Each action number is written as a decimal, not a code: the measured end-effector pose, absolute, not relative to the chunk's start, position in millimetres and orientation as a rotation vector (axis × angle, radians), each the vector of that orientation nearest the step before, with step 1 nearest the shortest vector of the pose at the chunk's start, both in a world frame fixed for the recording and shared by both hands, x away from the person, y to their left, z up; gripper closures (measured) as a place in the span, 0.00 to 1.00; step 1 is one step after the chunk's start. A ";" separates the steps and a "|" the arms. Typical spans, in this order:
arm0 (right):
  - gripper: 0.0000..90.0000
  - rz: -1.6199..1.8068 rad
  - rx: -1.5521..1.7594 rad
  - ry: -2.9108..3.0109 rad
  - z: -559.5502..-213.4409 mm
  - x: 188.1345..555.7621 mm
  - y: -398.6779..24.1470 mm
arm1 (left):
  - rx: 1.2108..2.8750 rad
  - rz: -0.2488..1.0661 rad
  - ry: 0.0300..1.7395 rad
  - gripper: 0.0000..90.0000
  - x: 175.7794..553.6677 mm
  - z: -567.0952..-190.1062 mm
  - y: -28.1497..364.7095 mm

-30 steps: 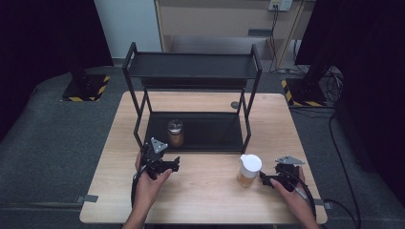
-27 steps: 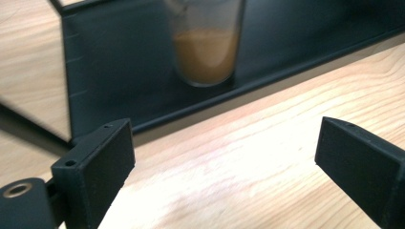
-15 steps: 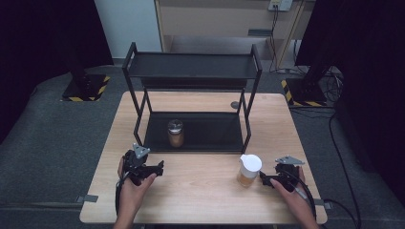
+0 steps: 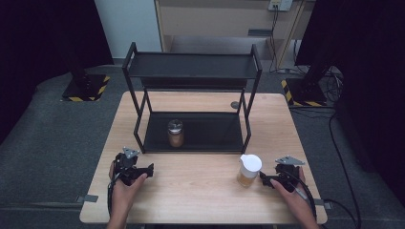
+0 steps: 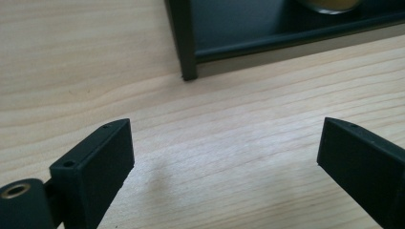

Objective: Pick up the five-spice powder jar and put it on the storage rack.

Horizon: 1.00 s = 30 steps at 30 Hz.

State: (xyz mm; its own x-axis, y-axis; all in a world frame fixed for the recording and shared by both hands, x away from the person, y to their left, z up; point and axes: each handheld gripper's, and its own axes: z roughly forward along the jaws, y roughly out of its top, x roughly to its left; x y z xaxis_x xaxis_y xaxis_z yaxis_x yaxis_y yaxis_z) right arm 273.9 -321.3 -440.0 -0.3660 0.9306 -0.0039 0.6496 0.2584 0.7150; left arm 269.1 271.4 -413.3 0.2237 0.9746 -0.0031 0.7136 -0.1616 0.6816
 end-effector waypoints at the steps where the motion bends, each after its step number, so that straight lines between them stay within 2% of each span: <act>1: 0.02 0.884 1.434 2.108 -440.0 273.9 -321.3 | 1.948 0.603 1.551 0.04 270.1 -414.2 272.3; 19: 0.02 0.885 1.428 2.110 -440.3 273.0 -321.9 | 1.945 0.601 1.598 0.04 277.9 -427.3 279.3; 30: 0.02 0.885 1.427 2.112 -440.1 272.9 -322.1 | 1.911 0.635 1.576 0.01 269.7 -436.5 279.5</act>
State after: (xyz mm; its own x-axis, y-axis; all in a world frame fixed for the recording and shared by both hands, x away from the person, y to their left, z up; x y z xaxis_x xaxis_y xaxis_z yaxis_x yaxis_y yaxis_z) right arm 272.9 -322.1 -440.1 -0.3705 0.9288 -0.0056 0.6473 0.2625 0.7156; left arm 269.7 279.5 -436.5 0.1906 0.9817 0.0002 0.7078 -0.1376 0.6929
